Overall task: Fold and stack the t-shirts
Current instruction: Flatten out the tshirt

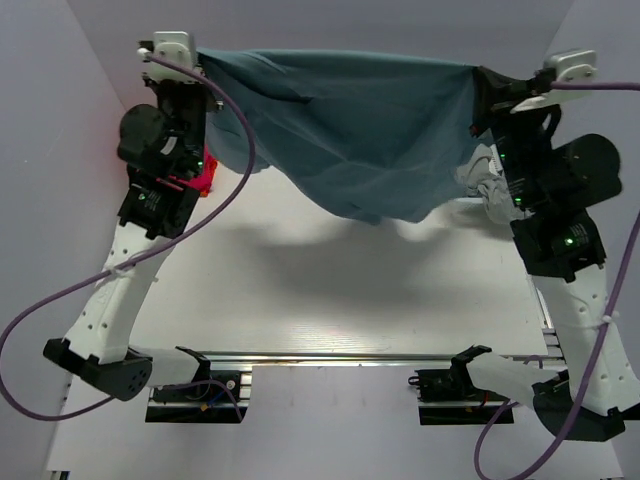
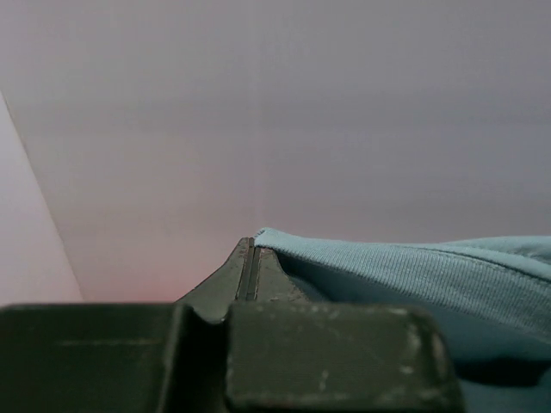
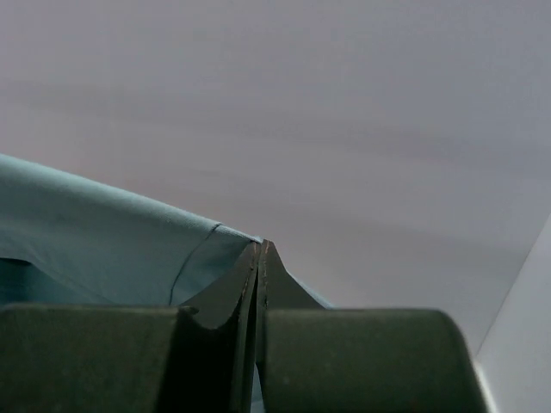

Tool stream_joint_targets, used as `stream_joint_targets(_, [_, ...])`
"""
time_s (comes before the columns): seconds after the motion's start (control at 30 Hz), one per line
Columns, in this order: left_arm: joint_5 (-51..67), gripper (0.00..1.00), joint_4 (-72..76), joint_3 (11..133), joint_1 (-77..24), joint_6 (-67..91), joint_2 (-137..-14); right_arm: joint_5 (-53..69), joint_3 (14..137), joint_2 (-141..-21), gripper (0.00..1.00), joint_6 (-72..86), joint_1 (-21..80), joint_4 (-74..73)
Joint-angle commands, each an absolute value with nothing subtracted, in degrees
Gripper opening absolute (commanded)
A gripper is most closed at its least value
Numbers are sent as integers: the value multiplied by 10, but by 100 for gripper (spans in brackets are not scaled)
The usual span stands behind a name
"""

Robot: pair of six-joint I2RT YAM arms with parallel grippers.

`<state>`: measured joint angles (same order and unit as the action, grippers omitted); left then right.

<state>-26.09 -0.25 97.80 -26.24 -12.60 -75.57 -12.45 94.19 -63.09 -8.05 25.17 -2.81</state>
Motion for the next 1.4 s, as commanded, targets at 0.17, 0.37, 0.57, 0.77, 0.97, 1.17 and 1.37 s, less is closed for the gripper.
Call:
stream_joint_targets(0.17, [-184, 0, -21, 1071, -262, -144, -667, -62, 1054, -583, 0, -140, 249, 9])
stream_joint_targets(0.37, [-135, 0, -33, 1071, -262, -138, -610, -15, 1083, -553, 0, -142, 247, 4])
stream_joint_targets(0.57, [-39, 0, -74, 1078, -255, -106, -559, 61, 1092, -511, 0, -121, 247, -20])
stream_joint_targets(0.77, [99, 0, -110, 1107, -255, -58, -580, 67, 1044, -490, 0, -104, 246, -32])
stream_joint_targets(0.97, [198, 0, -120, 1131, -255, -18, -691, 32, 952, -480, 0, -87, 247, -20])
stream_joint_targets(1.17, [274, 0, -58, 1009, -265, 17, -789, -101, 817, -461, 0, -77, 247, 60])
stream_joint_targets(1.37, [393, 26, 9, 926, -283, 81, -955, -212, 742, -515, 0, -69, 247, 85])
